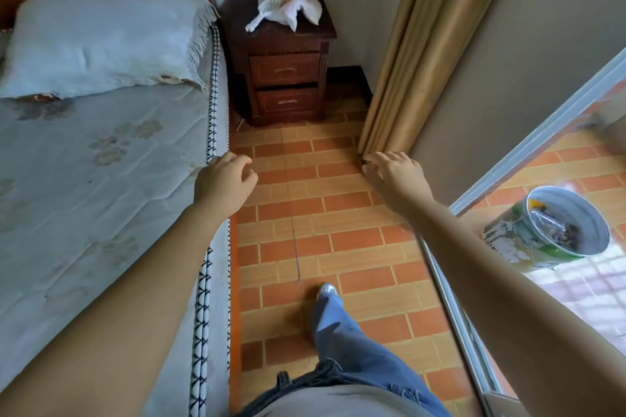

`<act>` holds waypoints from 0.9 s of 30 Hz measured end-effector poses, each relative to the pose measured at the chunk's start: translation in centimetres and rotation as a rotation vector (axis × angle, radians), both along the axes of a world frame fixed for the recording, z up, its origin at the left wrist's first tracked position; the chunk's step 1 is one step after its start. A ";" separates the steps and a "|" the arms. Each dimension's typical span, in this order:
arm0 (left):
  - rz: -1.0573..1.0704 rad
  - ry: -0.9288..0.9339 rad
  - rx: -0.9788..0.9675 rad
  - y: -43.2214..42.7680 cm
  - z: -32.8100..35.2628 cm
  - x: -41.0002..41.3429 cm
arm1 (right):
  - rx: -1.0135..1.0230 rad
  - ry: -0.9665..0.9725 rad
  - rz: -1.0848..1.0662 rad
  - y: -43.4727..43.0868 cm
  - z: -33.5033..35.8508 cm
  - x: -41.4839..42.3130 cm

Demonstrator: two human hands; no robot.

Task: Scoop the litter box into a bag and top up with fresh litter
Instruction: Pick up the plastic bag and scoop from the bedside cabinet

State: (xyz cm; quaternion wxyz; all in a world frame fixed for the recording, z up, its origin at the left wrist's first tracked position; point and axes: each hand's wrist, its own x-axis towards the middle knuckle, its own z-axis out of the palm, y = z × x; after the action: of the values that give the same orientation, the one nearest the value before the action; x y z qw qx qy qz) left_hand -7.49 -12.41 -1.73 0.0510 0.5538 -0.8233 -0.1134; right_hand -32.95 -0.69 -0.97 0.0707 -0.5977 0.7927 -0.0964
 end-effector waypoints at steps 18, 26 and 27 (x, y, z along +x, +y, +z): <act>0.065 -0.019 -0.077 -18.4 1.6 -12.1 | 0.048 -0.076 0.030 -19.4 0.8 -12.5; 0.027 -0.023 -0.090 -30.3 0.6 -15.1 | 0.034 -0.082 0.011 -31.1 0.4 -15.7; 0.021 -0.026 -0.089 -32.2 0.5 -15.6 | 0.031 -0.089 0.000 -32.8 0.4 -16.1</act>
State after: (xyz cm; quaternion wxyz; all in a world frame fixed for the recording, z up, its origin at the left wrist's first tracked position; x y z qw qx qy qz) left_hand -23.06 -44.60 -1.26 0.0661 0.5612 -0.8221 -0.0691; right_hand -49.05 -33.50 -0.59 0.1153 -0.5918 0.7901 -0.1107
